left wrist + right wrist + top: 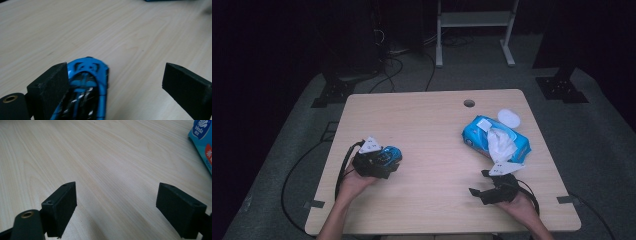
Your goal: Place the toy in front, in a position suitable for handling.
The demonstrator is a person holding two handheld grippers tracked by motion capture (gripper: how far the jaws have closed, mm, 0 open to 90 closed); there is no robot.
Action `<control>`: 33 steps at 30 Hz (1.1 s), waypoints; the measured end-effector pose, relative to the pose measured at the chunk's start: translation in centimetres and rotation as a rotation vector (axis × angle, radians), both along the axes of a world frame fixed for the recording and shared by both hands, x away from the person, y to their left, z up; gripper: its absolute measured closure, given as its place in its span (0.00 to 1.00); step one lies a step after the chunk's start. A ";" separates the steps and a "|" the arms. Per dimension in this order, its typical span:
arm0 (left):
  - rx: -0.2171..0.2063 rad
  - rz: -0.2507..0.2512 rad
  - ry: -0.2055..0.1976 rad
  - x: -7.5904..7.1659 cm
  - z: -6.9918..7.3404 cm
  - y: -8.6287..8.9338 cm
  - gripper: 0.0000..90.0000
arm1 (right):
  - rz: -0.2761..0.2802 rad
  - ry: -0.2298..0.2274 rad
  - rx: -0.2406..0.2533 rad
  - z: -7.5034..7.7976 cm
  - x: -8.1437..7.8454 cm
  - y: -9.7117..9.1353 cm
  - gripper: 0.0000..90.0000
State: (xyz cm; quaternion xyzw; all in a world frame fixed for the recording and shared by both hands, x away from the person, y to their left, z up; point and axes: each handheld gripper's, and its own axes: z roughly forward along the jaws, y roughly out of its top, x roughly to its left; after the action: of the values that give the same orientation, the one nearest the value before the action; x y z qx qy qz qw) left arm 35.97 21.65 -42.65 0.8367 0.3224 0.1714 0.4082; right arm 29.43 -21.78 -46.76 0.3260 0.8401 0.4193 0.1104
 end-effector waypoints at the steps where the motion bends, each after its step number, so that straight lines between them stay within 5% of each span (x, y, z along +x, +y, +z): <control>1: 0.000 0.000 0.000 0.0 0.0 0.0 0.07 | 0.000 0.000 0.000 0.0 0.0 0.0 0.18; 4: 0.009 0.038 -0.021 0.2 0.2 1.2 0.07 | 0.009 -0.002 -0.005 0.0 0.0 0.1 0.18; 12: 0.042 0.099 0.025 1.3 -0.7 3.2 0.07 | 0.016 0.004 -0.007 -0.1 0.0 0.2 0.18; 25: 0.067 0.088 0.098 2.7 -2.7 2.5 0.08 | 0.031 0.008 -0.014 -0.1 -0.2 0.5 0.18; 33: 0.131 0.048 0.132 3.0 -3.5 1.9 0.12 | 0.043 0.010 -0.017 -0.2 -0.2 0.5 0.18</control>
State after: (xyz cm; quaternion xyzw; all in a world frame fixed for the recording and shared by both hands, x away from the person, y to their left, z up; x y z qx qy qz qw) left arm 38.93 23.54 -46.20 0.8632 0.3565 0.1463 0.3261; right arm 29.22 -21.24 -46.95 0.3091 0.8508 0.4130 0.1001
